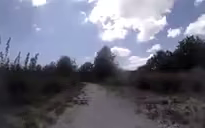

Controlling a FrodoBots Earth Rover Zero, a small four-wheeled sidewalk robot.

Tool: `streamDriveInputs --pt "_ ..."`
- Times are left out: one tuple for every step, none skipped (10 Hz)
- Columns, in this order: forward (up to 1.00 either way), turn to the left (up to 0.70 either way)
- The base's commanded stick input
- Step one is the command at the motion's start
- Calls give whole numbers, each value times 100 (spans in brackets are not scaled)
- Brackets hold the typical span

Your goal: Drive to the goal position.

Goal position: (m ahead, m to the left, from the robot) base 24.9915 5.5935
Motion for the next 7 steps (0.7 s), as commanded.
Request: streamDriveInputs --pt "85 0" --pt "85 0" --pt "85 0" --pt "85 0" --pt "85 0" --pt "85 0" --pt "85 0"
